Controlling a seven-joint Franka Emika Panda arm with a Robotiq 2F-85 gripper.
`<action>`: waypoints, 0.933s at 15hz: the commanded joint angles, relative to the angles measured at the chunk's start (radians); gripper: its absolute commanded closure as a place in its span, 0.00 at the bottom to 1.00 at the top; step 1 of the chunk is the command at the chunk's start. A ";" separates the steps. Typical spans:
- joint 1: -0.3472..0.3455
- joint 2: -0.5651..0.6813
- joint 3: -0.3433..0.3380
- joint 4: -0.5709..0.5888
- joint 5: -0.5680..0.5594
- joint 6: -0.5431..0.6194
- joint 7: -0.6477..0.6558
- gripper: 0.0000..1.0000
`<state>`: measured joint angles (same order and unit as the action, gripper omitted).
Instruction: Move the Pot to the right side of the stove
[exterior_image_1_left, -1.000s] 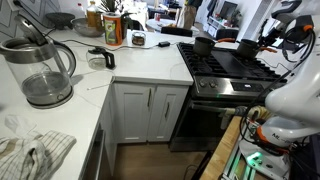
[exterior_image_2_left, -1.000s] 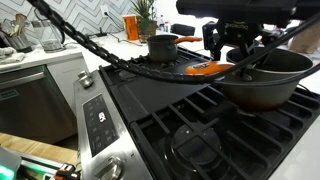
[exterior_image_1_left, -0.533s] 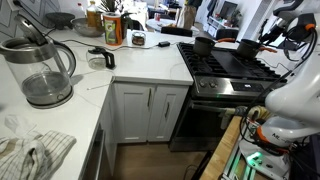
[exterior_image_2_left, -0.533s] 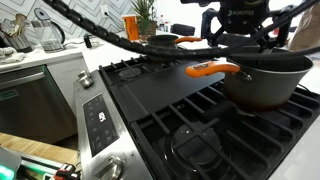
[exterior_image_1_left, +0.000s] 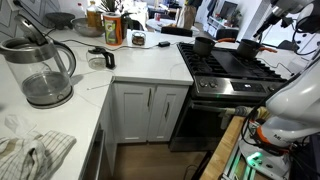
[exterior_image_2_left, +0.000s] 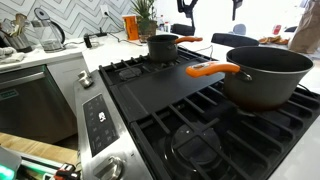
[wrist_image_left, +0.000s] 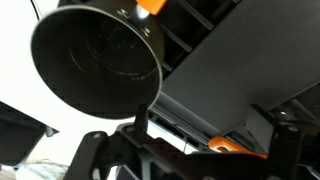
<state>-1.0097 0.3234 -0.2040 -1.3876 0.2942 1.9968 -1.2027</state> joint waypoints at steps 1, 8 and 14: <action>0.077 -0.152 0.027 -0.214 -0.094 0.028 -0.065 0.00; 0.288 -0.371 0.004 -0.504 -0.210 -0.016 -0.077 0.00; 0.480 -0.551 -0.036 -0.665 -0.199 -0.188 -0.053 0.00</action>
<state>-0.6294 -0.1184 -0.1910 -1.9480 0.1138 1.8636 -1.2569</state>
